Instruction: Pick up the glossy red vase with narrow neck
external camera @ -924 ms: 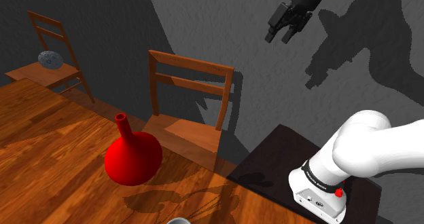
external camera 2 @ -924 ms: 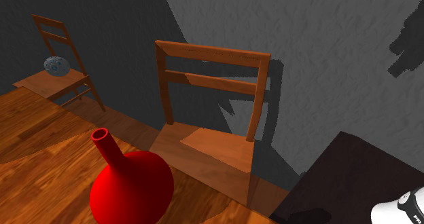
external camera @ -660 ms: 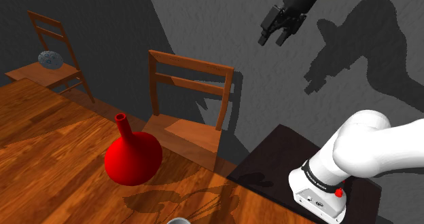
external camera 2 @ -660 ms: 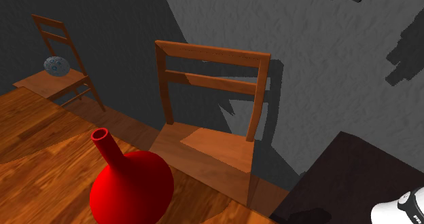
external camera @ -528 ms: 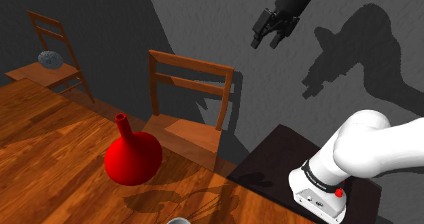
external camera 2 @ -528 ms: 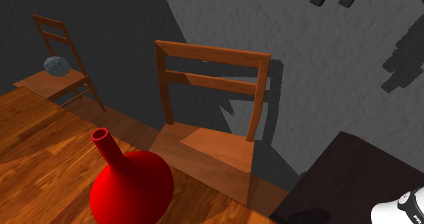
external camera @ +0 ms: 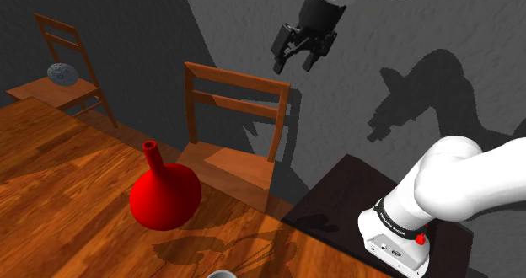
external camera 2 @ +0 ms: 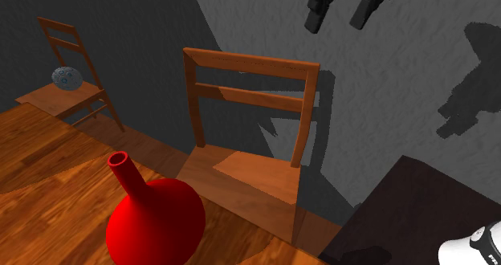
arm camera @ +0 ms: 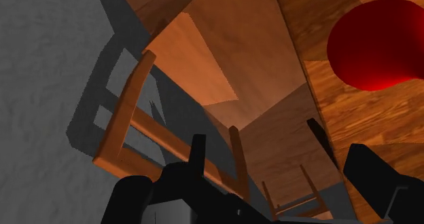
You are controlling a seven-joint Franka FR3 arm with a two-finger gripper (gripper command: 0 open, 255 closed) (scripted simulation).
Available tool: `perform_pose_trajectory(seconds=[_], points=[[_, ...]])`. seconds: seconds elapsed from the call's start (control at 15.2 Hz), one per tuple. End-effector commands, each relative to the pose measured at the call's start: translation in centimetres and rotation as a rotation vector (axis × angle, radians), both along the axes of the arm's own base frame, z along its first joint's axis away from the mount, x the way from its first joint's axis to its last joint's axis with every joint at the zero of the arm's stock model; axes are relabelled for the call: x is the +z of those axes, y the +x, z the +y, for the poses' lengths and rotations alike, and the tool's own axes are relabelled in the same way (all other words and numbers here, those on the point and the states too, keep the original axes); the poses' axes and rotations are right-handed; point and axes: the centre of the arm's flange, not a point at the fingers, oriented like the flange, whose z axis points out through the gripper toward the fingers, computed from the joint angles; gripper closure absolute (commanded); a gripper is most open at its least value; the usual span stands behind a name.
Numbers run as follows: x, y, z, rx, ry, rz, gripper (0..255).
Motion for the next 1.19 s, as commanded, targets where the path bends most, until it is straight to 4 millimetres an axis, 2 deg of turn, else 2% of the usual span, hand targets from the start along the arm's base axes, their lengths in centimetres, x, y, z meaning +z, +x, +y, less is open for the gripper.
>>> perform_pose_trajectory(seconds=[0.0,1.12], points=[[-0.9,0.5,2.8,-0.005,-0.008,-0.001,0],[-7.3,6.8,24.6,-0.036,-0.085,-0.002,0]])
